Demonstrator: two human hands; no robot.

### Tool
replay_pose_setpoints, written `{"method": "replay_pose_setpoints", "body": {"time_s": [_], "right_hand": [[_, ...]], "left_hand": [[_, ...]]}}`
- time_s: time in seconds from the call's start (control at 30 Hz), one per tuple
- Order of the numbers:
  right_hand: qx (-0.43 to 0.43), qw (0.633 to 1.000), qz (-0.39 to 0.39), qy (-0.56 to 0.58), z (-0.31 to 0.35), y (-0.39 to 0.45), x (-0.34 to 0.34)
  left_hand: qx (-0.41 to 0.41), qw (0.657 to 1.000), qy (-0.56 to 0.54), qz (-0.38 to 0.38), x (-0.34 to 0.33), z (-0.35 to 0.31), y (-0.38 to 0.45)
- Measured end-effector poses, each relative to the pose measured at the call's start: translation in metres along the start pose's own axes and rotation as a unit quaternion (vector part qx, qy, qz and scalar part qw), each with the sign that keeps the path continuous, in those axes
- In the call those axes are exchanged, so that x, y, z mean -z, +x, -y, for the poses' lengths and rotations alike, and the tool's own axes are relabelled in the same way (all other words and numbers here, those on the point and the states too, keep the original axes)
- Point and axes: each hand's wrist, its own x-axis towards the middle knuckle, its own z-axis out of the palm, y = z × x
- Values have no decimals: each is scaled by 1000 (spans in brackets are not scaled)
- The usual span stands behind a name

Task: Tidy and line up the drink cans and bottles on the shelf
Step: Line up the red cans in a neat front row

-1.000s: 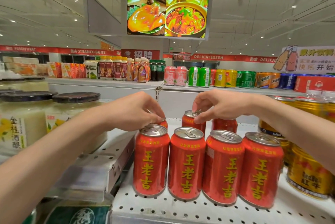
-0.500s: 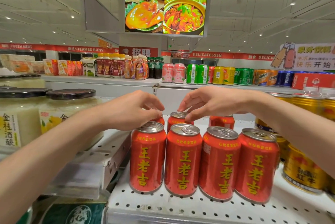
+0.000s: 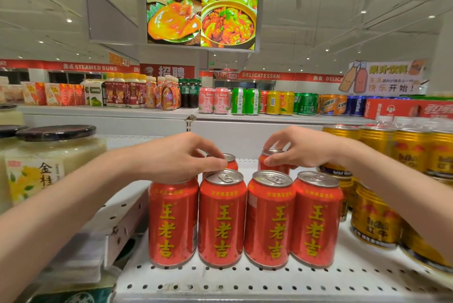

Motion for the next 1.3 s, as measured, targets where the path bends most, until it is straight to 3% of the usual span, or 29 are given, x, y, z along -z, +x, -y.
{"method": "replay_pose_setpoints", "body": {"time_s": [0.37,0.53,0.63,0.9,1.17,1.3], "right_hand": [[92,966,103,217,8,6,0],[50,984,60,161,18,0,-1],[71,982,50,165,18,-1,-3],[103,952,130,257,4,-6,1],[73,973,57,211,13,-13,1],[81,977,39,196,12,-17,2]], "left_hand": [[-3,1000,-17,-17,-4,3,0],[-2,1000,-13,-17,-4,4,-1],[-1,1000,-12,-18,-4,4,-1],[-6,999,-27,-22,-5,7,1],[-18,999,15,-27,3,2,20],[-28,999,42,16,0,4,37]]}}
